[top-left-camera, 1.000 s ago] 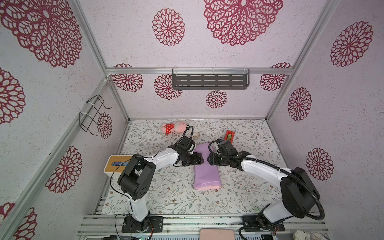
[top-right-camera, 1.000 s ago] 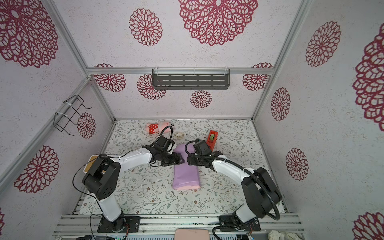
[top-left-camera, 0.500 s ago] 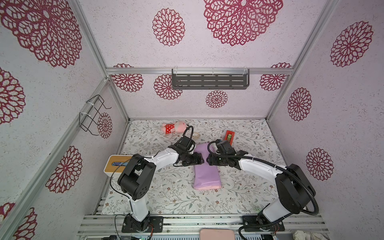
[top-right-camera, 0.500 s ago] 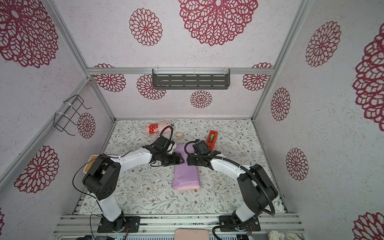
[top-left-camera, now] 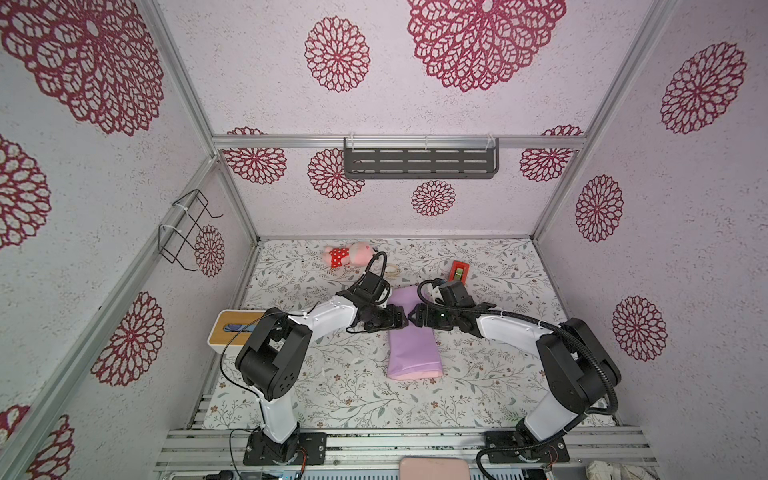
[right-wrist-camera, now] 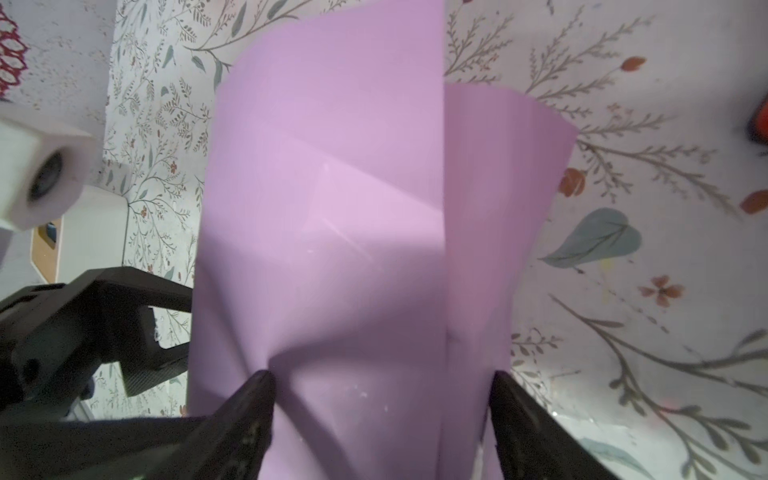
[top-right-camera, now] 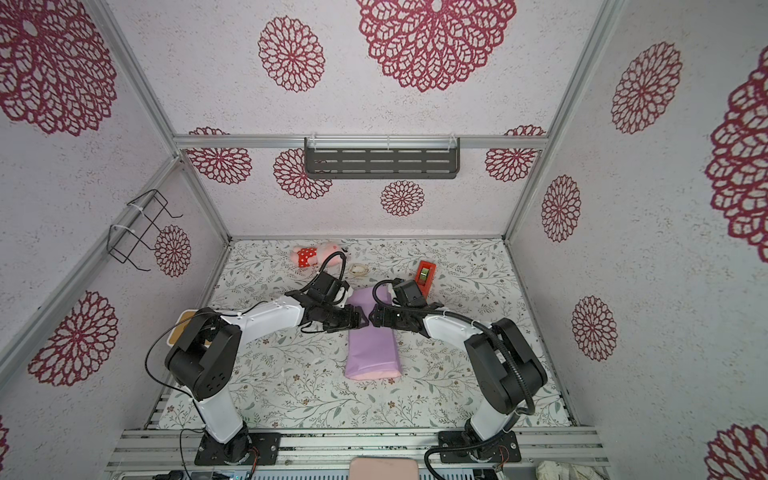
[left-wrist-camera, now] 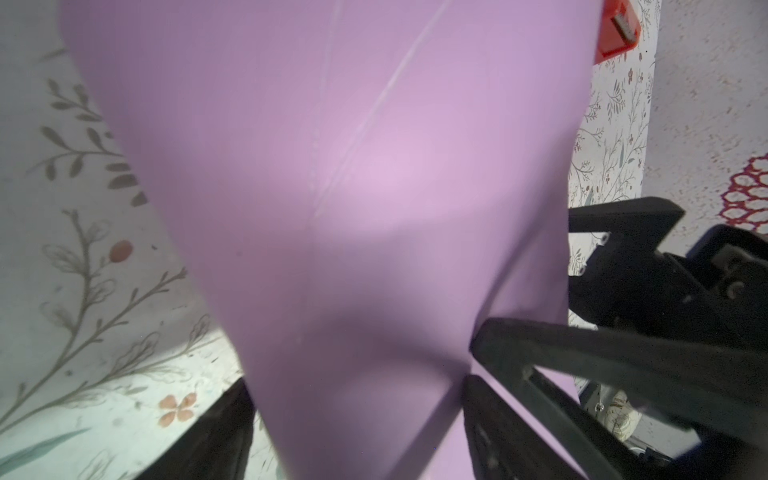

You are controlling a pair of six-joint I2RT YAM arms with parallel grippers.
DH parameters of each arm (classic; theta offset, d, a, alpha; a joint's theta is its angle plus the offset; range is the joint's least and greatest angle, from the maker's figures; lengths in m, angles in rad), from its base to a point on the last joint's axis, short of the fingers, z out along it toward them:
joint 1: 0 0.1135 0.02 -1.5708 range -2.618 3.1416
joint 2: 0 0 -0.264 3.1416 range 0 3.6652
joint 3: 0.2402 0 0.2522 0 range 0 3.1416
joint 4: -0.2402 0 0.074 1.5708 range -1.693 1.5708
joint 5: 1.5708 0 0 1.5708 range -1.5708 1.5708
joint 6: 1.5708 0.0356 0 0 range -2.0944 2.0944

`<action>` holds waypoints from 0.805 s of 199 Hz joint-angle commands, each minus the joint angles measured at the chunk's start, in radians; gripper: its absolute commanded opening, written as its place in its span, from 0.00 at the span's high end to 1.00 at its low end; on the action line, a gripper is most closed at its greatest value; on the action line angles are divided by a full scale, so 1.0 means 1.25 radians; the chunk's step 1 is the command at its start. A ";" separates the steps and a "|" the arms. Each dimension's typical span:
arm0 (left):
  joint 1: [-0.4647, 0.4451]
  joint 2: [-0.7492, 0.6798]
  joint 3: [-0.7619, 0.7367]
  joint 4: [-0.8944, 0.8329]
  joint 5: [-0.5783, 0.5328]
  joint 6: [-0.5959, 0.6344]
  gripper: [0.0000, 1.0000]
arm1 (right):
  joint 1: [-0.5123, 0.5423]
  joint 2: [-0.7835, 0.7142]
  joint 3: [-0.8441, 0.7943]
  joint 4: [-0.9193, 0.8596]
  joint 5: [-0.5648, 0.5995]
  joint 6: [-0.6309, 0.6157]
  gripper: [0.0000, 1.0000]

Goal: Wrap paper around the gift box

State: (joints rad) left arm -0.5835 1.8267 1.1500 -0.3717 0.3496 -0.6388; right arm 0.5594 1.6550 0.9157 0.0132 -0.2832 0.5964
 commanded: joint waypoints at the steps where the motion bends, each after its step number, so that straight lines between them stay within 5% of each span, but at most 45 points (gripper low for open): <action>1: 0.004 0.054 -0.014 -0.060 -0.081 0.012 0.20 | -0.011 0.007 -0.013 0.121 -0.079 0.023 0.14; 43: 0.004 0.052 0.002 -0.063 -0.075 0.006 0.19 | -0.070 -0.047 -0.046 0.146 -0.102 0.021 0.01; 133: 0.005 -0.078 0.036 -0.051 -0.073 -0.054 0.00 | -0.082 -0.351 -0.220 -0.014 -0.027 -0.019 0.01; 160: 0.005 -0.160 -0.020 -0.023 -0.060 -0.083 0.02 | -0.034 -0.369 -0.244 -0.010 -0.010 0.006 0.03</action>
State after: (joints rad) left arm -0.5831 1.7435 1.1736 -0.4294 0.2768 -0.7040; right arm 0.4702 1.2179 0.6228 0.0189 -0.3187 0.5793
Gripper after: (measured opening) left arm 0.978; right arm 0.974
